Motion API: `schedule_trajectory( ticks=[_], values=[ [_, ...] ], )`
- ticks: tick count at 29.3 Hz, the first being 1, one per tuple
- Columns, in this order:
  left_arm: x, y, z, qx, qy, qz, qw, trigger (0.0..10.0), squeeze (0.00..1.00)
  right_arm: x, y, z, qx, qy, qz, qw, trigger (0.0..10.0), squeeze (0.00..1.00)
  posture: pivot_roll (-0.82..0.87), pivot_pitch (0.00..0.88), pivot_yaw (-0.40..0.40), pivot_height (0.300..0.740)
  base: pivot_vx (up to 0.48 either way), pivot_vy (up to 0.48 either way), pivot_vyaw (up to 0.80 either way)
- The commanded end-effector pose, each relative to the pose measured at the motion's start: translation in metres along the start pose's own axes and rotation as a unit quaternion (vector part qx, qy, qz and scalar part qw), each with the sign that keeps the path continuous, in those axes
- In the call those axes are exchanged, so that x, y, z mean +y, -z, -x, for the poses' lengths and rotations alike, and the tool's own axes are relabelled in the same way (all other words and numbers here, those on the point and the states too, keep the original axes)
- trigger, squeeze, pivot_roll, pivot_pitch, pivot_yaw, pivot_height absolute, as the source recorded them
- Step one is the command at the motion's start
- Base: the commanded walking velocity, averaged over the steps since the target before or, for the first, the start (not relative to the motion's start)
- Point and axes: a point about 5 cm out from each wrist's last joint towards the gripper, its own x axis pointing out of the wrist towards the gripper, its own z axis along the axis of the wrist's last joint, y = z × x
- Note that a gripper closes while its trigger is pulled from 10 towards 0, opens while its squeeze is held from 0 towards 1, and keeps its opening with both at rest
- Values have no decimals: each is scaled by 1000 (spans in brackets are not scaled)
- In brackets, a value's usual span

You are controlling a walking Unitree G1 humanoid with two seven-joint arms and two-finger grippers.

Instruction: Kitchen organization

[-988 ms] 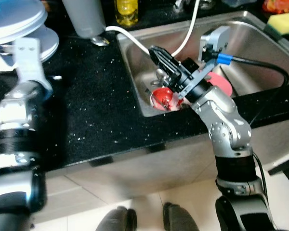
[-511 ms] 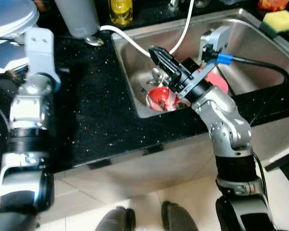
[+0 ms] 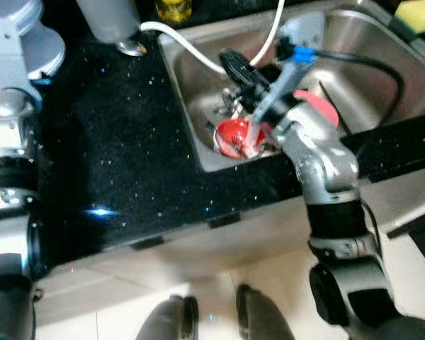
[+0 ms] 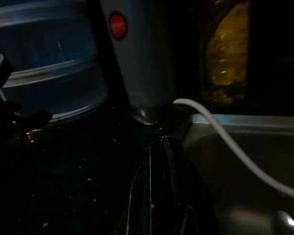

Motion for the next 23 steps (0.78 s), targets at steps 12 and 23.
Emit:
schedule_trajectory(
  ticks=[12,23],
  values=[
    [49,-8,-3,-14,-69,-25,997,10000,0,12,-2,-32,-9,-30,-12,999,10000,0,41,344,47,740,0,0,0],
    [70,14,-4,68,-57,119,989,10000,0,17,-7,-37,-18,-68,-6,998,10000,0,53,339,18,740,0,0,0]
  ],
)
